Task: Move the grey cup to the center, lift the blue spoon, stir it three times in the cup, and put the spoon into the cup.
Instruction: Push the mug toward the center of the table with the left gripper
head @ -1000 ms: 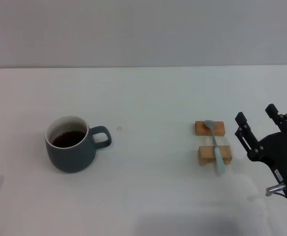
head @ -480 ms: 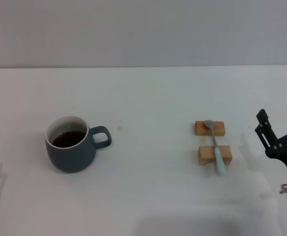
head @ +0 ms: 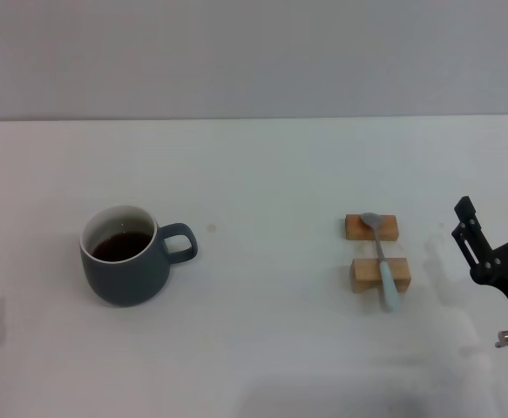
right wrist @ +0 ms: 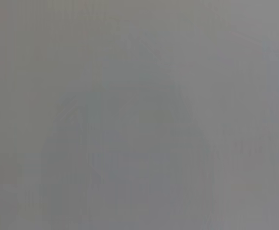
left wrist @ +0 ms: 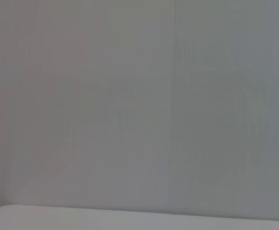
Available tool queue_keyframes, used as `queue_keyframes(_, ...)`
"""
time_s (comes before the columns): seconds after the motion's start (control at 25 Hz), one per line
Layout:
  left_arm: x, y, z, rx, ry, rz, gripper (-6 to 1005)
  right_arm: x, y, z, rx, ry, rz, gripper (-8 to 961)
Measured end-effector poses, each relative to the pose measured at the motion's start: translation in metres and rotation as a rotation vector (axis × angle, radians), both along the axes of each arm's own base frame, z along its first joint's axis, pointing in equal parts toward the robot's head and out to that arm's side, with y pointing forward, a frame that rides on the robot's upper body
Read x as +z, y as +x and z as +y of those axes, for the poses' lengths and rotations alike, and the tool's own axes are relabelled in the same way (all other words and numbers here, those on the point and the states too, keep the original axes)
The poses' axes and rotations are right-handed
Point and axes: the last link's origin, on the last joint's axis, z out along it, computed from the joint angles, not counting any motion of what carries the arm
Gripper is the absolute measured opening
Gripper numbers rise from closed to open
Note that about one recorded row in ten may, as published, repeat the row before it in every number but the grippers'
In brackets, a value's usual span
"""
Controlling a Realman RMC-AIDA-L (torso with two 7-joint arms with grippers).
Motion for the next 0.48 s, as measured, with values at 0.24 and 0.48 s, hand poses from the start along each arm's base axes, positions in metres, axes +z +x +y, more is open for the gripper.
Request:
queue_keyframes(0.24, -0.002, 0.002, 0.003, -0.001, 0.002, -0.008, 438, 0.0, 0.001, -0.001, -0.003, 0.0, -0.001, 725)
queue_keyframes(0.48, -0.009, 0.008, 0.014, -0.041, -0.059, 0.001, 197, 0.005, 0.0, -0.005, 0.01, 0.033, 0.009, 724)
